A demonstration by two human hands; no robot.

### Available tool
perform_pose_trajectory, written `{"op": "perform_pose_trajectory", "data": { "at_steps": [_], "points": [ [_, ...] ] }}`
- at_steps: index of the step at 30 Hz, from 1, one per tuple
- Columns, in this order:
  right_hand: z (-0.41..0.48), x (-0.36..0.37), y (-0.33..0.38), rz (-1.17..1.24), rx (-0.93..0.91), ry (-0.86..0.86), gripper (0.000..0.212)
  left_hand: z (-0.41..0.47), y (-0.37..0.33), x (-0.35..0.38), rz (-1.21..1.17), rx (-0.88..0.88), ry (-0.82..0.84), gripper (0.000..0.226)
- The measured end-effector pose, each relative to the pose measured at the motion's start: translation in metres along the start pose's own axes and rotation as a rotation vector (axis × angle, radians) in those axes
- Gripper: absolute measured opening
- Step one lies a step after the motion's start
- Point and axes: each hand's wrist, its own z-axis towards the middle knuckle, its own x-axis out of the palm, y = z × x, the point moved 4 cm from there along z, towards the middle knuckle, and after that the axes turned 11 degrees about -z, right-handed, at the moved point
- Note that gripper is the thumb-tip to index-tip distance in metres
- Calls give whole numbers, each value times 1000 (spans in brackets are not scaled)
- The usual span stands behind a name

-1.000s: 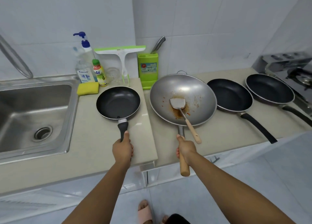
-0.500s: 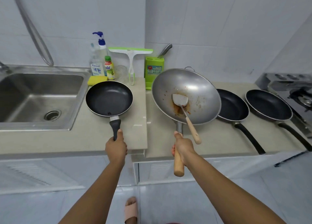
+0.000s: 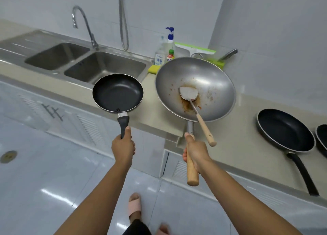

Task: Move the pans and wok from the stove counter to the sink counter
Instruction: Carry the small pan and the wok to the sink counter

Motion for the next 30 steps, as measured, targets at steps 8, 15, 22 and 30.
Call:
{"op": "perform_pose_trajectory", "data": {
  "at_steps": [8,15,22,30],
  "points": [
    [-29,102,19,-145,-99,156,41,3,-25,-114,-22,40,-263,44],
    [-64,214,46,-260,-164,332,45,21,-46,-226,-53,64,-461,45],
    [-114,341,87,-284,-198,446,44,69,-90,-330,-93,75,-552,43],
    [-150,476,128,-334,-236,477,46,148,-136,-434,-79,88,-572,43]
  ]
}}
